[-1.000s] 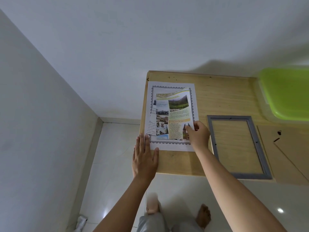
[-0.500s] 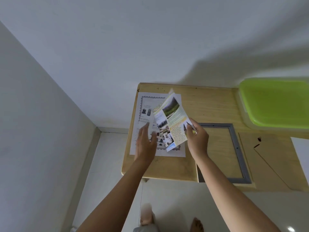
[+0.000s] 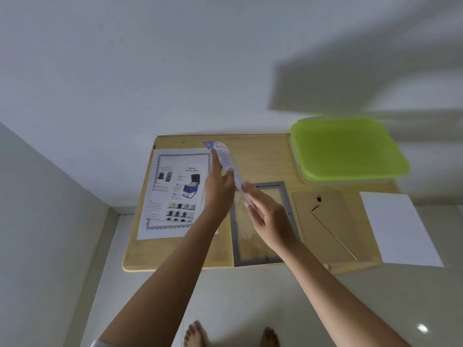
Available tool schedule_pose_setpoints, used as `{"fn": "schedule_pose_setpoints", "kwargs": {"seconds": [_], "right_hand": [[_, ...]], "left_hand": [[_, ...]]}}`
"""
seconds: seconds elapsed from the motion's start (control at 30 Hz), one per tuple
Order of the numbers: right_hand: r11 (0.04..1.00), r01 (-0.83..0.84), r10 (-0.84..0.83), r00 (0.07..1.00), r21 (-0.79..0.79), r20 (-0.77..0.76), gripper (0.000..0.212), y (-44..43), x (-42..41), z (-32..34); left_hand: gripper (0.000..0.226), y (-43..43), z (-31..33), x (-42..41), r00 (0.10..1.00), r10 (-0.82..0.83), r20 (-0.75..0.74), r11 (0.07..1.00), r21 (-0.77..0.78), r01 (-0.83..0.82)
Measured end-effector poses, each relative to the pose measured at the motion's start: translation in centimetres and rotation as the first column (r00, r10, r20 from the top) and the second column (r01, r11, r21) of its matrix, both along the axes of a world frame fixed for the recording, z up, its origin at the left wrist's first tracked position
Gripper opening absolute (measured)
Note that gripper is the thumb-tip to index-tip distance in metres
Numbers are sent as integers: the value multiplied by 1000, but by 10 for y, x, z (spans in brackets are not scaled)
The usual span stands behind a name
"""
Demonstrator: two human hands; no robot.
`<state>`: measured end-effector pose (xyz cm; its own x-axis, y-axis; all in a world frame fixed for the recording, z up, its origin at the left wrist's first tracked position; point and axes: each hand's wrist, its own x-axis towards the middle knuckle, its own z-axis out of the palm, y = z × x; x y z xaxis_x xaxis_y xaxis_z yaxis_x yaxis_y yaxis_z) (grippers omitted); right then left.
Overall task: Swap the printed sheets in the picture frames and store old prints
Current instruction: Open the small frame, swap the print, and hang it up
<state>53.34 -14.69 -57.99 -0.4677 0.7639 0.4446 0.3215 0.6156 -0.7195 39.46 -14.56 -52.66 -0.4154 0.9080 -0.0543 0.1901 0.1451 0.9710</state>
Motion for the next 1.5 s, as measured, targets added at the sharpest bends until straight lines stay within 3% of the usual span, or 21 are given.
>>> {"fn": "schedule_pose_setpoints", "kwargs": {"seconds": [0.2,0.33,0.43,0.53,0.6,0.7,0.87,1.03,1.2,1.33,1.4,1.5], "right_hand": [[965,-158,160,987,-208,-3,47,-13,29,-1],[930,-24,-60,975,-366,-215,44,-3,30,-7],[831,104,-257,943,-546,-212,43,10,32,-8],[636,2,-369,879,-772,-301,44,19,38,-10],[582,-44,-420,839,-812,-346,32,19,46,-11],[609,102,-444,866,-787,-232,28,16,62,-21],[699,342,-391,918,-627,64,33,8,93,-38],[760,425,-389,903,-492,180,26,6,103,-46],[822,433,-343,895,-370,286,23,9,97,-57],[838,476,-340,839,-269,425,32,10,93,-62],[897,402,-294,852,-182,434,36,5,89,-62],[978,157,-77,887,-140,456,36,-8,77,-63]], "left_hand": [[62,-4,-2,10,994,28,109,1000,2,-28],[55,-18,5,9,976,-73,203,996,66,60],[53,-29,4,6,946,-130,297,991,60,117],[50,-38,-4,3,912,-136,388,991,40,131],[48,-42,-11,3,897,-122,424,992,22,124],[41,-47,-31,9,909,-104,402,991,-39,131],[33,-50,-78,39,991,-62,116,971,-224,87],[46,-46,-102,55,982,-59,-179,946,-326,-3],[34,-40,-104,55,970,-65,-235,942,-336,-18],[34,-42,-117,49,941,-63,-331,945,-323,-50],[34,-46,-121,47,928,-27,-371,943,-317,-99],[40,-56,-127,47,926,-21,-377,939,-327,-111]]}}
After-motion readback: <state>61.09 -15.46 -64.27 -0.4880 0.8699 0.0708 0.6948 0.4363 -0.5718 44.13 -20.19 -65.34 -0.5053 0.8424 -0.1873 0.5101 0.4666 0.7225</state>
